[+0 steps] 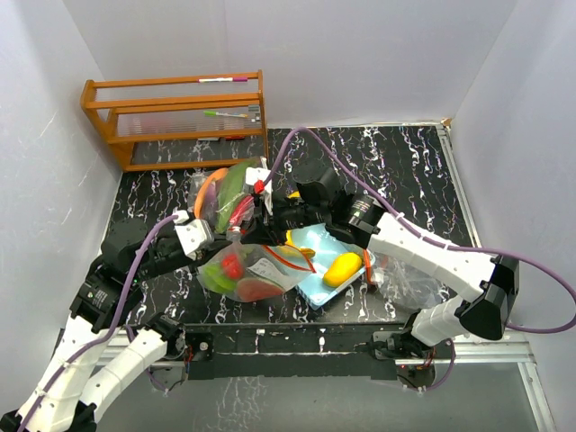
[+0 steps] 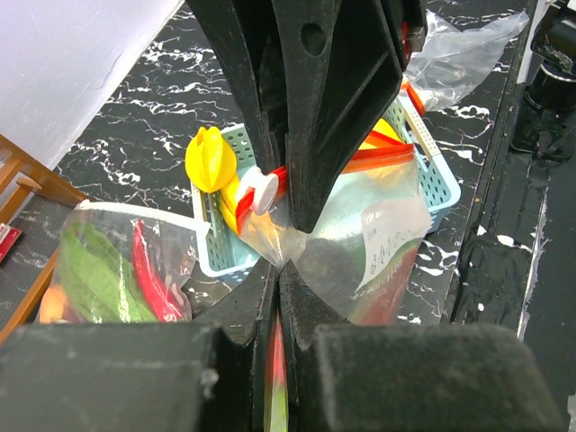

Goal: Place the food in the zip-top bag and seal the zipper
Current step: Zip the zipper food storage bag at the center of the board.

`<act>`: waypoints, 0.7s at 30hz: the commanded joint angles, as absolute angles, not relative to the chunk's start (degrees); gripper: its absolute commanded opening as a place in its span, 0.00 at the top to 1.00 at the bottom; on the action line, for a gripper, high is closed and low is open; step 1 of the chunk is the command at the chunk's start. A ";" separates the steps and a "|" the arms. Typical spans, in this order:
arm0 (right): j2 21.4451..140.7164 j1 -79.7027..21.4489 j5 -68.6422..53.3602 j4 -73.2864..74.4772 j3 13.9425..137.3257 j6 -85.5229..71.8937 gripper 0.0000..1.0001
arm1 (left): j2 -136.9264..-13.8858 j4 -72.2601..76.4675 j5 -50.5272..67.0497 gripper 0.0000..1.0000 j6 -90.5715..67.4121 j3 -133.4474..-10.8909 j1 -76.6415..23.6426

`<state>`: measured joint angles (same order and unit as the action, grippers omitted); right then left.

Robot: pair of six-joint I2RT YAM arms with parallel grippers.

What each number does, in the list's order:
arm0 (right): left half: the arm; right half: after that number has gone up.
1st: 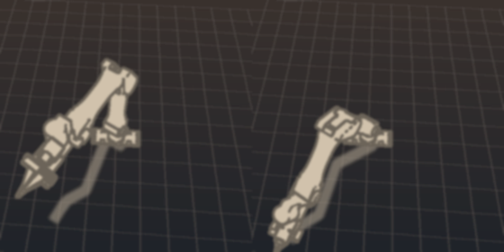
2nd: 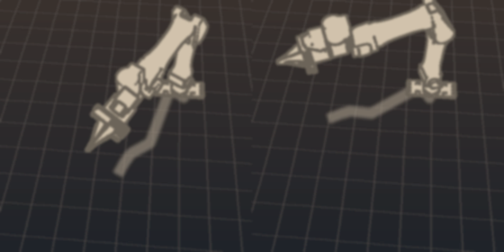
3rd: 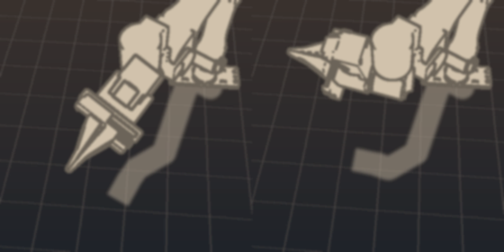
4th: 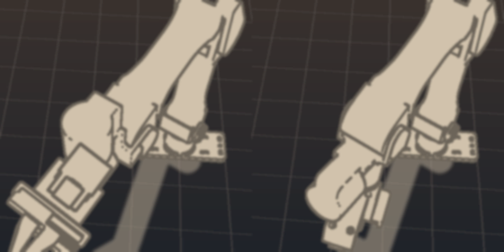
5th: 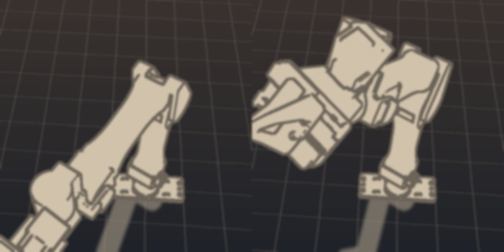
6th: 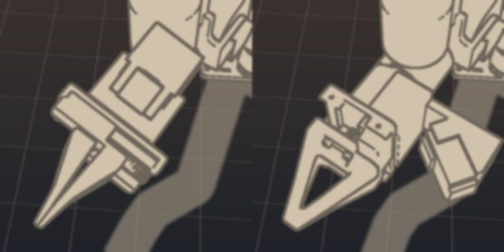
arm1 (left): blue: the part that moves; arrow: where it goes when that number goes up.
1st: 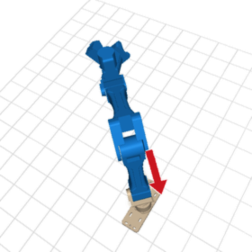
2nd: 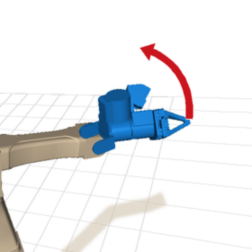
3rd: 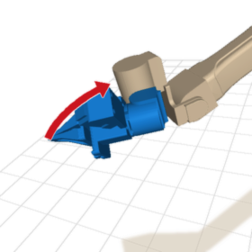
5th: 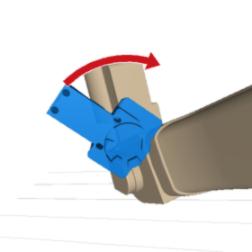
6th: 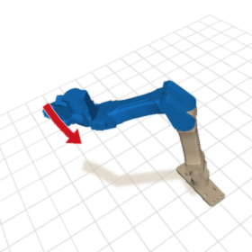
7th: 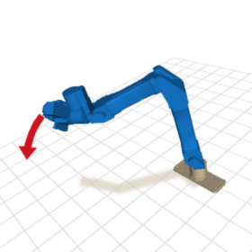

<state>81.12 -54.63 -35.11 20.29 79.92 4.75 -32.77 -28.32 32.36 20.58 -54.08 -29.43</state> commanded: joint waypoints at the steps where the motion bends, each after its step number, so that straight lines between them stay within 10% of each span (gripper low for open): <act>1: 79.34 -54.58 -35.86 17.78 80.98 5.40 0.90 | -32.04 -26.00 32.43 1.00 20.12 -53.53 -29.20; 7: 78.91 -54.58 -38.19 22.44 83.92 6.82 0.92 | -33.81 -27.44 30.68 0.97 18.42 -54.63 -29.24; 10: 77.92 -54.51 -38.63 23.30 83.89 7.76 0.92 | -34.09 -27.32 29.81 0.61 18.02 -55.29 -29.27; 15: 77.00 -54.57 -40.74 24.67 84.29 9.01 0.92 | -31.59 -24.37 26.91 0.32 17.52 -53.68 -29.27; 21: 76.95 -54.58 -42.30 26.50 85.20 10.56 0.92 | -32.09 -22.66 30.40 0.27 17.62 -54.15 -29.26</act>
